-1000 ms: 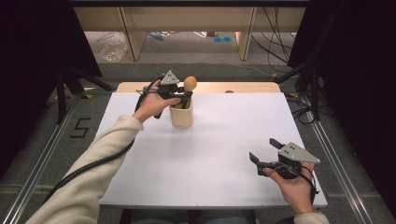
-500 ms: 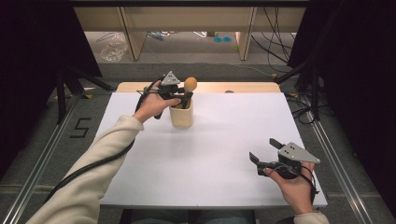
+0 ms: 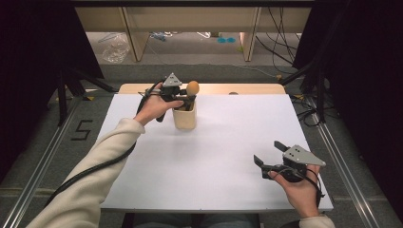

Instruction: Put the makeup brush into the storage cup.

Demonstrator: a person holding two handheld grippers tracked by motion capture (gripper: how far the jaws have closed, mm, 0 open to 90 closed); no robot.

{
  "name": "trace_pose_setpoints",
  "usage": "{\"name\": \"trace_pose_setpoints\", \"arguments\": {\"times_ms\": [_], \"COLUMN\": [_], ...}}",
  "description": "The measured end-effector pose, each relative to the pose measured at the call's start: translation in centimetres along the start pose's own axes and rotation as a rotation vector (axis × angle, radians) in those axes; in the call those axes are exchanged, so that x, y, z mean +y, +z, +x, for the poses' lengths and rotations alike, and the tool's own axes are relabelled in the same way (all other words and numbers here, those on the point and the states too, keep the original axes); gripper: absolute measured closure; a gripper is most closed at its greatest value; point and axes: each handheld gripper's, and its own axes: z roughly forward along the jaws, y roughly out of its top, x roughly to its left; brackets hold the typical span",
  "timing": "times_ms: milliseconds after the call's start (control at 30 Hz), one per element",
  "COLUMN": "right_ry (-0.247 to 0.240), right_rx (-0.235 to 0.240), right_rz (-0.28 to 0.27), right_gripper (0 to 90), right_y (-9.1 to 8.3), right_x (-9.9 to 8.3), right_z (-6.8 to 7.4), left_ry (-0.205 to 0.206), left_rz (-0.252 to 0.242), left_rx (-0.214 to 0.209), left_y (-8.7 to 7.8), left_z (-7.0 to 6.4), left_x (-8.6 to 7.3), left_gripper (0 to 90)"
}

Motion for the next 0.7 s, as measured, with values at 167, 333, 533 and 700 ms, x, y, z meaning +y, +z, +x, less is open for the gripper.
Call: {"name": "trace_pose_setpoints", "arguments": {"times_ms": [167,333,533,700], "right_ry": [-0.001,-0.003,-0.003,-0.005], "right_rx": [0.005,0.004,0.001,0.001], "right_rz": [-0.004,-0.002,-0.004,0.004], "right_gripper": [10.5,10.5,10.5,10.5], "right_y": [0.1,0.1,0.1,0.0], "right_x": [-0.1,0.0,0.0,0.0], "right_z": [0.1,0.1,0.1,0.1], "left_ry": [0.040,0.038,0.043,0.049], "left_rz": [0.005,-0.019,-0.058,-0.086], "left_rx": [0.000,-0.009,0.006,0.024], "left_y": [-0.9,-2.0,-3.7,-5.5], "left_z": [-0.1,0.0,0.0,-0.2], "left_x": [-0.1,-0.5,-0.7,-0.9], "left_gripper": [17.5,13.4,9.2,7.6]}}
